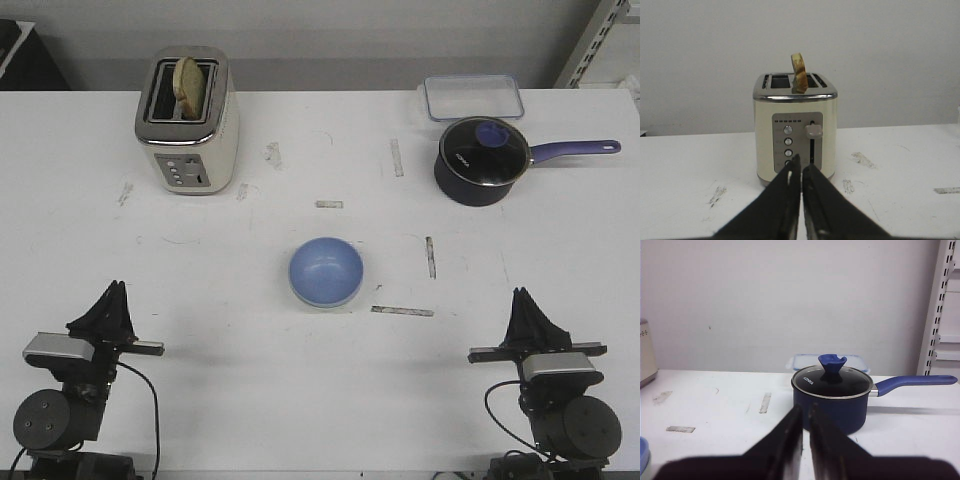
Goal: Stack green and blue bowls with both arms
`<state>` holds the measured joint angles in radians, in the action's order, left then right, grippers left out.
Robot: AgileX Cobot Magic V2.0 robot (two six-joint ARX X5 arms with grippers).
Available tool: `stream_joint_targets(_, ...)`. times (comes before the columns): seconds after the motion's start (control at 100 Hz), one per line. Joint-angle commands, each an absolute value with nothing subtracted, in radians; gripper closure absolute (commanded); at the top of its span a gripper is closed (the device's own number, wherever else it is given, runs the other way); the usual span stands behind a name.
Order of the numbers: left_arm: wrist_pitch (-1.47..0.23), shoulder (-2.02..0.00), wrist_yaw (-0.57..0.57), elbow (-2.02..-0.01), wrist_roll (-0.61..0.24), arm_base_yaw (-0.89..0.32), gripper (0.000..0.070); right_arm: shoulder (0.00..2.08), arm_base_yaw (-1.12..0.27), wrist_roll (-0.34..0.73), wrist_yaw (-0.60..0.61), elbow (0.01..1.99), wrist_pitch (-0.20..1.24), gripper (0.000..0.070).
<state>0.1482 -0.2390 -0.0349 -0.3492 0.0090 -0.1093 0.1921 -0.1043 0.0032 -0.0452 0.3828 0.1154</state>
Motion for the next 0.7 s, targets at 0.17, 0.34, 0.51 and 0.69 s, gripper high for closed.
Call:
stream_joint_targets(0.17, 0.156, -0.203, -0.038, -0.356, 0.015, -0.11, 0.0699, 0.191, -0.105, -0.001, -0.045, 0.387, 0.105, 0.0688)
stream_joint_targets(0.34, 0.163, -0.17, -0.038, -0.317, 0.015, -0.106, 0.0699, 0.191, -0.105, -0.001, -0.045, 0.387, 0.105, 0.0688)
stream_joint_targets(0.51, 0.18, -0.093, -0.038, -0.213, 0.015, -0.086, 0.0699, 0.191, -0.105, -0.001, -0.045, 0.387, 0.105, 0.0688)
stream_joint_targets(0.69, 0.181, -0.004, -0.038, -0.101, 0.015, -0.051, 0.0699, 0.191, -0.105, -0.001, -0.045, 0.387, 0.105, 0.0688)
